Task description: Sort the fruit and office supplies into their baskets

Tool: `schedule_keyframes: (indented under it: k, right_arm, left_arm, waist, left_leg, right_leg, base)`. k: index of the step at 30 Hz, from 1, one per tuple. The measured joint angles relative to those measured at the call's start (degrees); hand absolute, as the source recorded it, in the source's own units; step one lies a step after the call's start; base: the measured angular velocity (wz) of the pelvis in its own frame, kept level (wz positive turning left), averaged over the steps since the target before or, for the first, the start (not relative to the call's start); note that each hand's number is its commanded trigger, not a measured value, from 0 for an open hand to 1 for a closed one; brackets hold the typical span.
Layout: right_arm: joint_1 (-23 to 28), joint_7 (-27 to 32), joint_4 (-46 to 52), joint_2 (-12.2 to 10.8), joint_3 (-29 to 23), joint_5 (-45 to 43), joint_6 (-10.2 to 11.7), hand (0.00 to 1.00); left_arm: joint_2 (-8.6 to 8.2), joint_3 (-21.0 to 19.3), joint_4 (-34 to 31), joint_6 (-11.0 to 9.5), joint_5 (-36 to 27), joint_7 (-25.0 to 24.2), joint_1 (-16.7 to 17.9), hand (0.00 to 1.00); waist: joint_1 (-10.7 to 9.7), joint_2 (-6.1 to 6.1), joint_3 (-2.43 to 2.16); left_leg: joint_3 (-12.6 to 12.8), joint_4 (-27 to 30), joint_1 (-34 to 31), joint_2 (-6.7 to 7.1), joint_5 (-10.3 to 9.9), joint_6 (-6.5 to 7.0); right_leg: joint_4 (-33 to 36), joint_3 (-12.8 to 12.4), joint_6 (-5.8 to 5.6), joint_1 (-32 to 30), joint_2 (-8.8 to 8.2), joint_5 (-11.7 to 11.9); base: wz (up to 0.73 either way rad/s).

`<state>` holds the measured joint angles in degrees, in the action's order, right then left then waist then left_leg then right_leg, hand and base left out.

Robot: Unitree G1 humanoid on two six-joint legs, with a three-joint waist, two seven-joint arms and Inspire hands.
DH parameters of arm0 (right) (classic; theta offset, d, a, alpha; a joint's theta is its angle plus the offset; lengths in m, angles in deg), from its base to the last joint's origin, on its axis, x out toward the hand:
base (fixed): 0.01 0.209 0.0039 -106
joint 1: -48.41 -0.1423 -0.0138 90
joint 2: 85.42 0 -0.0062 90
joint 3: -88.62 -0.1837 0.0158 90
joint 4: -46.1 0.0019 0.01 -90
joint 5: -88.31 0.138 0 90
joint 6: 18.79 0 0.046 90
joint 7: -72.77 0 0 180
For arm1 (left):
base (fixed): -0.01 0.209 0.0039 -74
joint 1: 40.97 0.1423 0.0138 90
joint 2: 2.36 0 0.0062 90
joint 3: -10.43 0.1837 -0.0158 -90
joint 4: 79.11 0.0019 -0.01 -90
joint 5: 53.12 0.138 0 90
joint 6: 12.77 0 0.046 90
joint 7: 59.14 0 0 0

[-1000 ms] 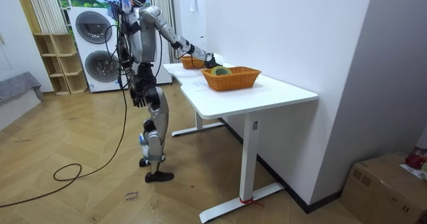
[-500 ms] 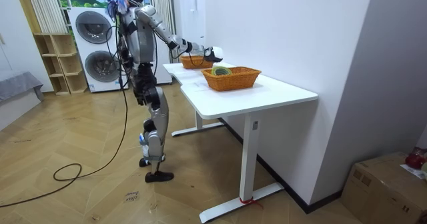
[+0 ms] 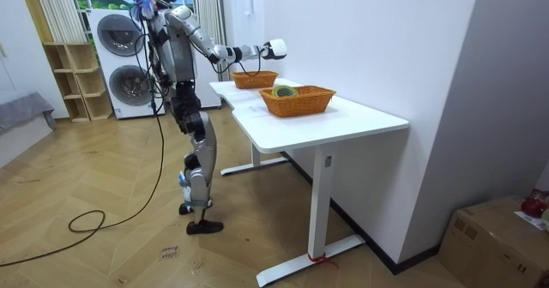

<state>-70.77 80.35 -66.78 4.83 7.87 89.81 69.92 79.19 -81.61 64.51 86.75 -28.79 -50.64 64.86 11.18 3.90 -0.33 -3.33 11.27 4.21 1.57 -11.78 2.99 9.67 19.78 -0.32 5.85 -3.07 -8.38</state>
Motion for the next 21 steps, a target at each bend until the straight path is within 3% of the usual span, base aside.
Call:
schedule_keyframes:
  k: [8, 11, 21]
  right_arm:
    - [-0.2, -0.3, 1.2, 0.0, 0.0, 0.3, 0.0, 1.00]
    - [-0.2, -0.8, 1.5, 0.0, 0.3, -0.4, 0.0, 1.00]
    - [-0.6, -2.3, 4.4, -0.3, 3.3, -4.0, -1.2, 1.00]
  left_arm:
    - [-0.09, 0.2, 1.5, -0.9, 0.0, -0.1, -0.5, 0.00]
    - [-0.04, 0.1, 1.9, -1.1, 0.0, 0.0, -0.5, 0.00]
    - [-0.10, 0.1, 1.5, -0.1, 0.2, -0.7, -0.5, 0.00]
  waist:
    - [0.5, 0.63, 0.40]
    - [1.8, 1.04, 0.84]
    - [5.3, 1.85, 0.45]
  left_leg:
    - [0.0, -0.1, 0.5, 0.03, 0.0, 0.01]
    - [-0.1, -0.7, 0.3, 0.00, 0.0, 0.02]
    - [-0.4, -0.7, 0.2, 0.12, 0.1, 0.11]
  right_leg:
    - [0.0, -0.1, -0.01, 0.3, -0.05, 0.0]
    - [0.0, 0.0, -0.02, 0.0, 0.05, 0.0]
    - [0.0, 0.8, -0.21, -0.3, -0.55, -0.1]
  base:
    - [0.00]
    - [-0.03]
    - [0.03]
